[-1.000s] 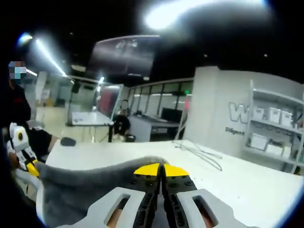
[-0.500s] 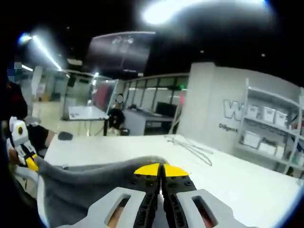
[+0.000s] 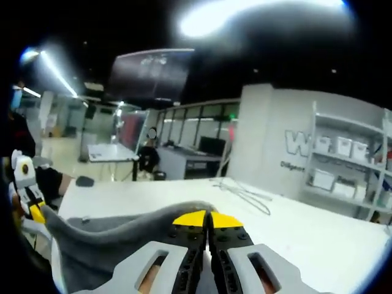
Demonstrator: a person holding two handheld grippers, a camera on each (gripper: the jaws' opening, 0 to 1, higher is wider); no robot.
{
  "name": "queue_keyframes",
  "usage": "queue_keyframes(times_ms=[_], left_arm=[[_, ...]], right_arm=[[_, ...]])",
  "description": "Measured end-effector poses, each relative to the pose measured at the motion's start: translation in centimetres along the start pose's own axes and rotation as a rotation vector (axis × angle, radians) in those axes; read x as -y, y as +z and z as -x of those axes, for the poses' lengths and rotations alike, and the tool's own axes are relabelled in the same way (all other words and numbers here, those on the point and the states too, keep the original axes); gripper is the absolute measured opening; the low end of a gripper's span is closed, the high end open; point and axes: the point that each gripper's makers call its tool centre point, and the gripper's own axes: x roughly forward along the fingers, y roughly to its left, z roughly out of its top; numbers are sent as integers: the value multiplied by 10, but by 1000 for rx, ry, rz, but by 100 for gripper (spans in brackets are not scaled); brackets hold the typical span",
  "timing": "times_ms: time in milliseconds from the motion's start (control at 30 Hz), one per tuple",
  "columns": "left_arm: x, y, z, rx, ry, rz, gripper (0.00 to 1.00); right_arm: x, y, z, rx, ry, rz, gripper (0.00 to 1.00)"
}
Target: Open the folded towel by lifting each exposed corner and separating the folded layers until the towel lies flat within the target outline without major curled edges
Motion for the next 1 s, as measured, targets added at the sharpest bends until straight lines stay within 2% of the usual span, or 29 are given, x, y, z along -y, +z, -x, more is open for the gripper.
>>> queue_keyframes(times_ms=[200, 533, 800, 1000], left_arm=[[4, 5, -4, 16, -3, -8, 2], [18, 9, -14, 22, -22, -14, 2], [35, 16, -24, 32, -48, -19, 2], [57, 24, -36, 30, -79, -35, 2]], right_arm=[[16, 4, 13, 19, -38, -23, 0], [27, 3, 29, 58, -40, -31, 0], [40, -5, 35, 67, -43, -28, 0], [50, -8, 38, 79, -36, -33, 0]])
